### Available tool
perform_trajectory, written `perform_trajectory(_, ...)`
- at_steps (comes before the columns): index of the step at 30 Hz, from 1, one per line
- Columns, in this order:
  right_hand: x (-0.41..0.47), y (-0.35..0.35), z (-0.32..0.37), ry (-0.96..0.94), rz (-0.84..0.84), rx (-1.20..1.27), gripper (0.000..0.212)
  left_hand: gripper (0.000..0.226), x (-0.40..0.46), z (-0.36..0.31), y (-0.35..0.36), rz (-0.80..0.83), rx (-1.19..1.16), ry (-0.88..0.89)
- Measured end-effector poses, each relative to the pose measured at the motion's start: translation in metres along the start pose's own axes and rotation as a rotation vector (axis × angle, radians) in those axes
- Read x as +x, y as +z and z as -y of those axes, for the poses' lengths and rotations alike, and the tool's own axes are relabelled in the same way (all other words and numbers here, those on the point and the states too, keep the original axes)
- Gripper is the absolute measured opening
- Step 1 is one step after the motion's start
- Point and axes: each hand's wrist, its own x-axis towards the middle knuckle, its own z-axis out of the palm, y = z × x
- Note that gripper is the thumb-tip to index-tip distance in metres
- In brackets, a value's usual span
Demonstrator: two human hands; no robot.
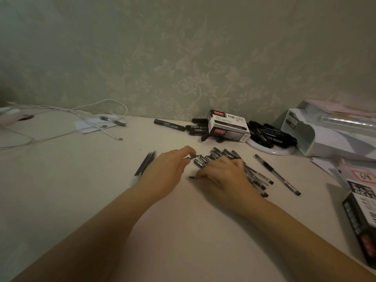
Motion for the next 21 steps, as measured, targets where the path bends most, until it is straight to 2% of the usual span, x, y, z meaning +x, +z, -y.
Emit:
perform_trajectory(2,0.0,0.002,0.003,-0.084,0.067,-0.089,0.014,0.023,0.0,0.0,0.001,0.004,-0.007,0.007)
perform_trajectory(7,-0.002,0.004,0.004,-0.074,0.045,-0.056,0.016,0.022,0.001,0.002,0.006,0.007,-0.02,-0.007)
perform_trajectory(11,-0.001,0.003,0.002,0.0,-0.024,-0.031,0.015,0.022,0.001,0.004,0.008,-0.034,-0.015,-0.009)
perform_trajectory(14,0.001,0.0,0.004,0.161,-0.136,0.055,0.014,0.021,0.0,0.002,0.008,-0.073,-0.058,0.01)
perform_trajectory(15,0.002,-0.003,0.005,0.254,-0.18,0.153,0.013,0.021,0.0,0.001,0.009,-0.081,-0.092,0.02)
perform_trajectory(18,0.007,-0.014,0.011,0.531,-0.209,0.705,0.011,0.025,-0.002,-0.006,0.012,-0.101,-0.226,0.054)
perform_trajectory(21,0.009,-0.018,0.017,0.678,-0.188,0.998,0.013,0.032,-0.003,-0.013,0.016,-0.118,-0.284,0.113)
